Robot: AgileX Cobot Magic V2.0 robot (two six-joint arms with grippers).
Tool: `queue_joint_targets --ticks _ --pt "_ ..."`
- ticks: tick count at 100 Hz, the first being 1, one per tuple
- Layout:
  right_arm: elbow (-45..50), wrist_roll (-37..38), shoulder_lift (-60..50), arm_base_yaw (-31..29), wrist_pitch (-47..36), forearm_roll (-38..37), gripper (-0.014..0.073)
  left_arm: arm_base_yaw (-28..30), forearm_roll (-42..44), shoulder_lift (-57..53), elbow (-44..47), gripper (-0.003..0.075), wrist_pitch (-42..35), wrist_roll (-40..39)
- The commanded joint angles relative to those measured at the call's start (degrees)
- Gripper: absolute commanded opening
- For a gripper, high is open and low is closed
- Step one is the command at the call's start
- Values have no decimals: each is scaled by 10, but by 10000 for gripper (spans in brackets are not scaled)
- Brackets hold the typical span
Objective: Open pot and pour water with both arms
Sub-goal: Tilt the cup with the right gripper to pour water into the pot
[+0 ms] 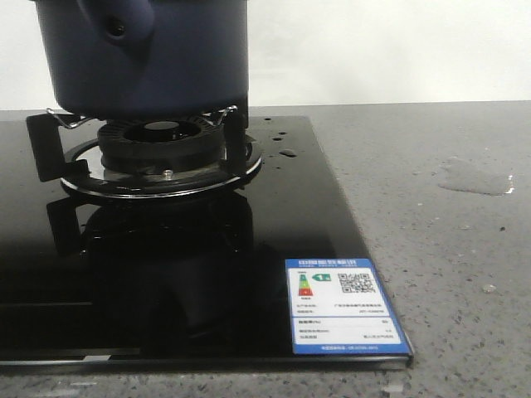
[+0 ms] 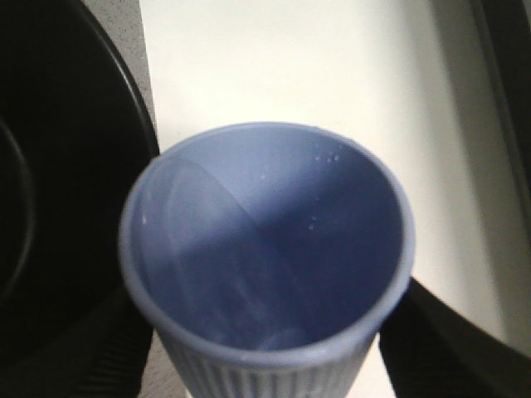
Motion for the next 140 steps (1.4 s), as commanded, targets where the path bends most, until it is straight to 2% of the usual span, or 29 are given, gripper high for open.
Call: queue_joint_targets --ticks 1,19,58,82,94,125,132,140 --pt "-26 -2 -22 1 -65 -60 248 -3 -25 -9 -18 313 1 -5" --pt "-26 -2 -7 1 -67 -144 248 -3 -25 -9 -18 313 1 -5" --pt "-26 -2 0 0 -37 -216 248 -3 -25 -9 -18 313 1 -5" --pt "-26 -2 0 0 -48 -452 248 -3 -25 -9 -18 313 1 -5" --pt "-30 -2 0 0 -39 -515 248 -3 -25 -9 -18 313 1 -5" --pt "-69 -1 0 0 -42 -540 248 -3 -25 -9 -18 313 1 -5" --pt "-75 4 0 0 -56 -512 248 -3 -25 -9 -18 313 2 -5" --pt "-75 64 0 0 -66 -430 248 -3 -25 -9 -18 313 2 -5"
